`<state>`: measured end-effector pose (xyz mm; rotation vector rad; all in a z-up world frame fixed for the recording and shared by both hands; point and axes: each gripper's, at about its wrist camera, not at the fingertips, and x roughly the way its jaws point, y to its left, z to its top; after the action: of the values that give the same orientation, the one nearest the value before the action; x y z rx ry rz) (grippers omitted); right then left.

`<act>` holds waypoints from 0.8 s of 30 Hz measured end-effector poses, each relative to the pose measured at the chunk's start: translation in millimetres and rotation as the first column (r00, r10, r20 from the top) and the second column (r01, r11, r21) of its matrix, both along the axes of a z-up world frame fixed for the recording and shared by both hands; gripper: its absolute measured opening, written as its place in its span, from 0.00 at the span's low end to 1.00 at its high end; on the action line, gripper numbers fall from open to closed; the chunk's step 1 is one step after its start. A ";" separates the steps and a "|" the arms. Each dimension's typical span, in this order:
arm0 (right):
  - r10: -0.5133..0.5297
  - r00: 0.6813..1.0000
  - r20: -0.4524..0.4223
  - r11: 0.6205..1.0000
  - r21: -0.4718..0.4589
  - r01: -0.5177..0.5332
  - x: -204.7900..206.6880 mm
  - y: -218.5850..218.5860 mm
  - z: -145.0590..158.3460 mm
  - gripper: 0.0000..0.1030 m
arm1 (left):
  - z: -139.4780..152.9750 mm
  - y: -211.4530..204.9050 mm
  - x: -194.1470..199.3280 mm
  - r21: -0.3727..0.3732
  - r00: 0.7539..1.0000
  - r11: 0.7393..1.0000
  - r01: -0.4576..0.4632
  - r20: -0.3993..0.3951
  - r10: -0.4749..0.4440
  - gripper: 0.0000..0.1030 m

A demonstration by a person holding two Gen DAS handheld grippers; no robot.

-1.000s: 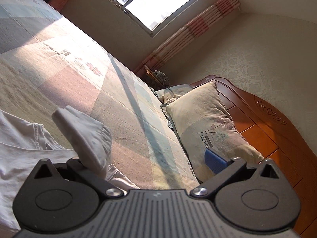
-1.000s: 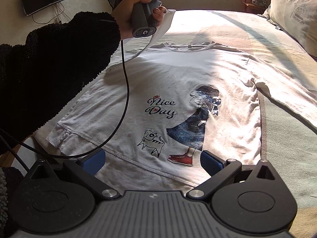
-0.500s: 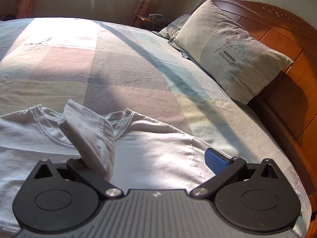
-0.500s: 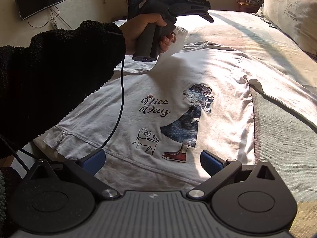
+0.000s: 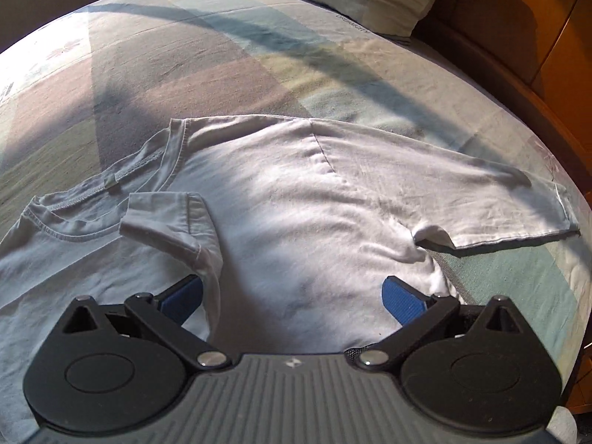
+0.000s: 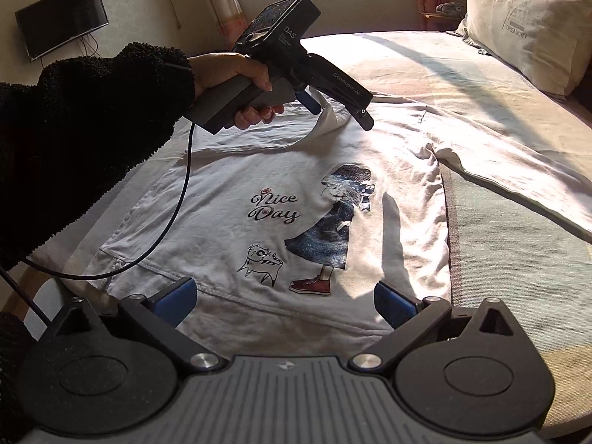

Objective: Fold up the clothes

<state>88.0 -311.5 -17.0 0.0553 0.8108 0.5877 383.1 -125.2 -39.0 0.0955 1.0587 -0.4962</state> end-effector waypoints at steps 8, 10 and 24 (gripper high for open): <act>-0.026 1.000 0.017 0.999 0.035 0.025 -6.2 -2.5 2.3 1.00 | 30.8 41.4 -38.7 -0.089 1.000 0.996 0.008 0.010 -0.007 0.99; -0.033 0.999 0.022 0.999 0.041 0.032 -7.6 -1.4 3.5 1.00 | 38.6 51.7 -48.4 -0.110 1.000 0.994 0.010 0.013 -0.009 0.99; -0.048 0.998 0.047 0.997 -0.058 0.051 2.0 31.1 7.3 1.00 | -0.3 174.2 -113.3 -0.144 0.975 0.969 -0.201 0.069 0.213 0.99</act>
<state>90.0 -280.4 -9.7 0.0080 0.7803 0.5165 269.8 49.0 -39.3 -0.1139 0.9378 -0.3701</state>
